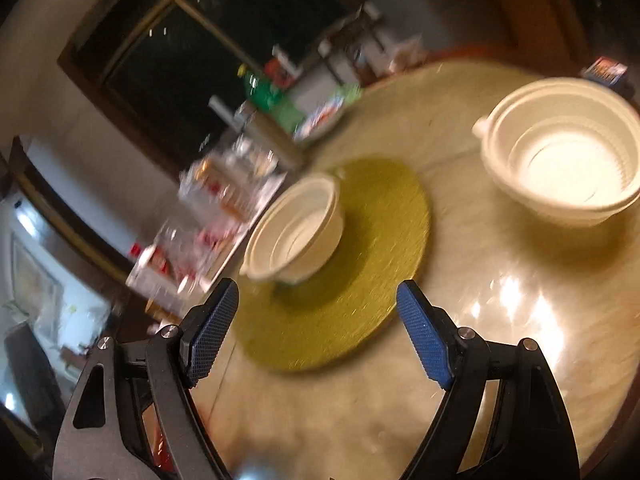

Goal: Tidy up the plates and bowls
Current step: 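Move both tools to the beige ribbed bowl on the gold mat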

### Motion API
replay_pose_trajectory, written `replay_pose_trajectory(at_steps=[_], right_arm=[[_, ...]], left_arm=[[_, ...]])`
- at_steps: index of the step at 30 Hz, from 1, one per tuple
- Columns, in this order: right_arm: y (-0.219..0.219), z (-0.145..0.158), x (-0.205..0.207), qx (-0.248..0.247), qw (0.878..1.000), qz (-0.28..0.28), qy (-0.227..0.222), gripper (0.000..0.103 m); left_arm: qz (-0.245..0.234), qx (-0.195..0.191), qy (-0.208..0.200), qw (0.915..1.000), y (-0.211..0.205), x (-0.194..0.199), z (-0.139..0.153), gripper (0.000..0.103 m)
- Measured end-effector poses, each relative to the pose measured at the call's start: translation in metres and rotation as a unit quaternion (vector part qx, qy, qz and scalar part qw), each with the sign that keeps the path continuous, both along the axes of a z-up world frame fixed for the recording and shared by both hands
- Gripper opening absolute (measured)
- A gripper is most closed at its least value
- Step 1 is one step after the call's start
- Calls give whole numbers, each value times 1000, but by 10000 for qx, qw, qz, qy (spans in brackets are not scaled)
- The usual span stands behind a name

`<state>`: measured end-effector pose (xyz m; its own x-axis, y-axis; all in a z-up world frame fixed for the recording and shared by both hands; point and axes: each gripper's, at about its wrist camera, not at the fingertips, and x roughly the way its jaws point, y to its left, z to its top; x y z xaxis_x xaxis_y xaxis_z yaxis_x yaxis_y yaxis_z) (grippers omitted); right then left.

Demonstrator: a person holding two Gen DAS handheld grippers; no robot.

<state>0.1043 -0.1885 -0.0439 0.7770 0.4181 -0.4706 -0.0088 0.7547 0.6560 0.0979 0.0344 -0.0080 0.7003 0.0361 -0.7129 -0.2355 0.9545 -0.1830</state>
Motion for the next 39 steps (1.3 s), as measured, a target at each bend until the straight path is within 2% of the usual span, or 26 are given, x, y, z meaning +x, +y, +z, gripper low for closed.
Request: replay_pose_trajectory(at_steps=[4, 9, 14, 21, 26, 28, 33, 39], right_arm=[[-6, 4, -4, 65, 9995, -231, -206, 82], [-8, -8, 6, 221, 9996, -158, 120, 82], [-3, -9, 6, 137, 9998, -86, 82, 82], [-2, -13, 7, 98, 9999, -38, 83, 82], [1, -10, 11, -161, 9998, -12, 128, 83], [1, -5, 16, -72, 9998, 74, 184, 83], [5, -1, 71, 318, 9932, 605, 940, 83], [13, -10, 133, 615, 9805, 785, 1693, 83]], left_arm=[[21, -137, 51, 9999, -7, 25, -6, 82], [-62, -155, 119, 9998, -13, 45, -12, 82], [18, -241, 205, 9995, -7, 58, -13, 82], [118, -149, 212, 9996, -3, 80, -7, 82], [60, 30, 346, 9994, -6, 105, -9, 82], [90, 31, 302, 9995, -4, 110, -9, 82], [133, -167, 346, 9992, 7, 118, -16, 82], [-45, -317, 447, 9985, 13, 129, -28, 82]])
